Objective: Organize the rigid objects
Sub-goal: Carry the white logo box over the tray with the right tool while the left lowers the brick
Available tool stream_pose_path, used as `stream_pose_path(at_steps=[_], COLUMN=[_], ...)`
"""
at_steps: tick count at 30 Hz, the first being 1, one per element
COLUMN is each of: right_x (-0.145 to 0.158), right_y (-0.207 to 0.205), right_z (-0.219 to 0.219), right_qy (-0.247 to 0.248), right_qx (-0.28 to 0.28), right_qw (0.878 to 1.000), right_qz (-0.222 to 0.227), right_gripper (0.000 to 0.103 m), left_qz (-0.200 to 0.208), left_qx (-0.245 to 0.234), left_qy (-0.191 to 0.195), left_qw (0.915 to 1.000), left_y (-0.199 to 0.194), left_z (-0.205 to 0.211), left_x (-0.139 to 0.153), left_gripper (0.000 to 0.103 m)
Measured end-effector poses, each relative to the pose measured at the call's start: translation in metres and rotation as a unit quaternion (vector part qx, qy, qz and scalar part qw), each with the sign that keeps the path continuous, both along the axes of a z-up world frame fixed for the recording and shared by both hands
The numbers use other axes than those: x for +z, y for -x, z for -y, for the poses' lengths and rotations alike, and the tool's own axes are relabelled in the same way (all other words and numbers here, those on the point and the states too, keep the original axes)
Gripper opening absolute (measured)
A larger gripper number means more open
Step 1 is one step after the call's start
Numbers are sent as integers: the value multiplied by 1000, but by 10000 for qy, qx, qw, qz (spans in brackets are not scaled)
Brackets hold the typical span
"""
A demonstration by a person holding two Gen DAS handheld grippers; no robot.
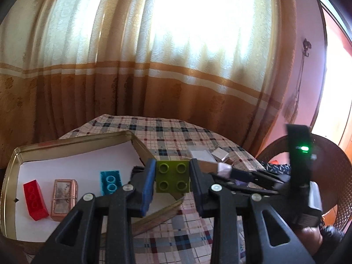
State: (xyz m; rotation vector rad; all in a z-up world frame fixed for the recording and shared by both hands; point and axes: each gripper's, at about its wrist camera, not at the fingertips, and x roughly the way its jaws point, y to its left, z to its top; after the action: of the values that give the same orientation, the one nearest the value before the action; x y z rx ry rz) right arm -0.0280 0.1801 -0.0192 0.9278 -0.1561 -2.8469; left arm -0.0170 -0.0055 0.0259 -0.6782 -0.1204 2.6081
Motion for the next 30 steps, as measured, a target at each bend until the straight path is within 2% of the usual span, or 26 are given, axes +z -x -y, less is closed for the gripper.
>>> stream_pose_path(at_steps=[6,14,20,30], right_x=[16,32,53,57], right_y=[-13,-22,-29,-23], right_z=[15,26,44,82], right_qy=[59,178,168,-123], right_qx=[-288,-439,-317,-191], right_qw=[9978,9945,9917,9867], right_qz=[-589,-936,-1237,-1613], right_gripper=[44,44,44,44], left_qz=[-27,-69,-66,-101], left_qx=[277,600,871,1264], left_qy=[-3,-37,58,258], left_qw=[9996,9982,9962,9916], left_y=[7,13,20,29], left_z=[16,38,49,64], left_x=[2,5,3,-3], left_gripper=[30,30,30,30])
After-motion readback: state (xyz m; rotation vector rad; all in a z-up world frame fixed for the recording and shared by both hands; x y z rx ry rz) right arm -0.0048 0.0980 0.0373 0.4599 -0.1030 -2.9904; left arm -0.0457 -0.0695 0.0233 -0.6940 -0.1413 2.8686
